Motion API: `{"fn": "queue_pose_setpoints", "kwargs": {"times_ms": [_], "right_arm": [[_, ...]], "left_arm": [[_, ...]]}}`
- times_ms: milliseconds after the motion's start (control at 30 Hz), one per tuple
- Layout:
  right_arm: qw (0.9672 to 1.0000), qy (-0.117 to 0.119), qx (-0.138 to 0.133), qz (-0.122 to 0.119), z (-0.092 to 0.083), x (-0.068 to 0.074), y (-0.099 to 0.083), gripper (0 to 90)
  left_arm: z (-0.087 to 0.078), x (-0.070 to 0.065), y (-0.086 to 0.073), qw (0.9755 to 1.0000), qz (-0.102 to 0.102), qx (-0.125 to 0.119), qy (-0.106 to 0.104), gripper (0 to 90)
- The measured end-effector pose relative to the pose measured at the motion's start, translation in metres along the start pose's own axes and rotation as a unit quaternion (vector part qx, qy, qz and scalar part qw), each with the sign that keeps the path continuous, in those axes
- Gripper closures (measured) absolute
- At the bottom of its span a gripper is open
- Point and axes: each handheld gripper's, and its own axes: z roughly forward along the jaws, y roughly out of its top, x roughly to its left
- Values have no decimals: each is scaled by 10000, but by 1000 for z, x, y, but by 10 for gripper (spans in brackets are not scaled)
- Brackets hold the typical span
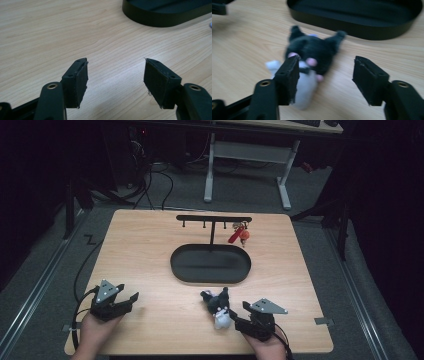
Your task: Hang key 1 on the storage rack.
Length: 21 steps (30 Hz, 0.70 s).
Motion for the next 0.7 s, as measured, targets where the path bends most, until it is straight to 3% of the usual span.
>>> {"fn": "queue_pose_setpoints", "kwargs": {"times_ms": [67, 100, 133, 167, 233, 300, 333, 433, 500, 700], "right_arm": [[9999, 111, -6, -105, 3, 10, 3, 318], [9995, 274, -13, -123, 7, 19, 5, 273], [9995, 274, -13, -123, 7, 19, 5, 273], [9990, 421, 88, -74, 13, 25, 6, 251], [9990, 409, 118, -99, 17, 27, 5, 250], [9988, 204, 387, -232, 30, 27, 1, 291], [9988, 204, 387, -232, 30, 27, 1, 291], [9981, 60, 568, -241, 34, 22, -3, 383], [9981, 7, 607, -113, 31, 15, -4, 447], [9972, -452, 591, 118, 9, -16, -10, 463]], "left_arm": [[1, -1, 0, 10000, 21, 7, -1, 361], [3, -2, 0, 10000, 47, 29, -5, 361], [3, -2, 0, 10000, 47, 29, -5, 361], [4, -3, 0, 10000, 70, 36, 0, 361], [5, -4, 0, 9999, 108, 64, 18, 361], [5, -4, 0, 9999, 119, 54, 26, 361], [5, -4, 0, 9999, 119, 54, 26, 361], [4, -3, -2, 9999, 115, 57, 27, 361], [4, -2, -3, 9999, 106, 67, 16, 361], [5, 0, -2, 9999, 79, 22, -68, 364]]}}
